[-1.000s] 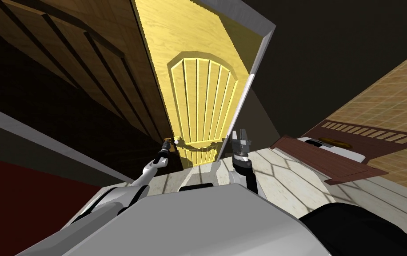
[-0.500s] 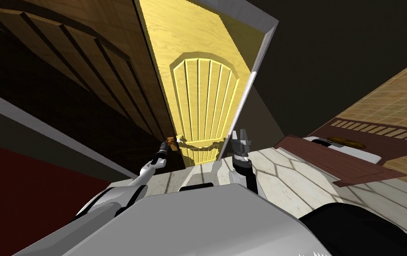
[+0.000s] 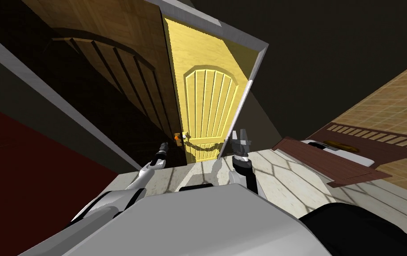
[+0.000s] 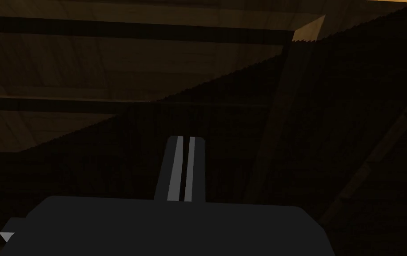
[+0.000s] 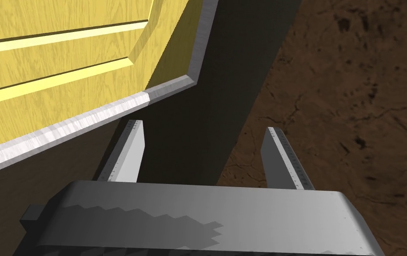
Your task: Pull the door open
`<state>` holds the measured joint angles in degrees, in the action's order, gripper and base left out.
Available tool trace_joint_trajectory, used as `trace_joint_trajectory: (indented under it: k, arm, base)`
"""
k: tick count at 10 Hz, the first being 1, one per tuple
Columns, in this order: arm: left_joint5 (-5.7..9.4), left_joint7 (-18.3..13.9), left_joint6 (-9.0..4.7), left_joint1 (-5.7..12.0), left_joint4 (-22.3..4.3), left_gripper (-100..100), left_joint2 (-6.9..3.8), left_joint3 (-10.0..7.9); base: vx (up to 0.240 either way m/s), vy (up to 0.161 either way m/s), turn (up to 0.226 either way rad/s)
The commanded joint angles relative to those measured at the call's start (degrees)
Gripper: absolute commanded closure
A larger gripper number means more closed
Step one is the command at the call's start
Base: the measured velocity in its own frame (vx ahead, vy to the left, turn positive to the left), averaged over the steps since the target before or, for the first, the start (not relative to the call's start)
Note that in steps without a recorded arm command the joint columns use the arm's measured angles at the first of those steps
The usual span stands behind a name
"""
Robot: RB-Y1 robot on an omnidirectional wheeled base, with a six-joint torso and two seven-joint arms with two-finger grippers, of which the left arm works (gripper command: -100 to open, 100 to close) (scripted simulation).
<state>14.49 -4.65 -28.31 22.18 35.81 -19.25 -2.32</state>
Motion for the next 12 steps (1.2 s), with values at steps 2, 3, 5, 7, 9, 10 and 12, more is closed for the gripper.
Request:
trace_joint_trajectory:
  k: [2, 3, 5, 7, 9, 10, 12]
  arm:
    - [-0.4, -0.49, 0.41, 0.34, 1.53, -100, 1.1, 1.51]
    - [-0.54, -0.68, 0.41, 0.57, 1.84, -100, 1.44, 2.03]
    - [-0.55, -0.95, -0.19, 0.96, 0.78, -100, 1.28, 2.09]
    - [-0.15, -0.75, -0.14, -0.24, -0.8, -100, -0.19, 0.83]
    - [-0.15, -0.75, -0.14, -0.24, 0.09, -100, -0.19, 0.83]
    - [0.28, -0.51, -0.2, -1.39, -0.76, -100, -1.72, -0.55]
    - [0.45, -0.26, -0.33, -1.61, -1.11, -100, -2.15, -1.19]
  base:
    - [-0.199, -0.049, -0.069]
    - [-0.195, -0.046, -0.076]
    - [-0.081, -0.033, -0.012]
    - [-0.019, 0.077, 0.165]
    - [-0.004, 0.033, -0.012]
    - [0.048, 0.081, 0.186]
    - [0.14, 0.081, 0.091]
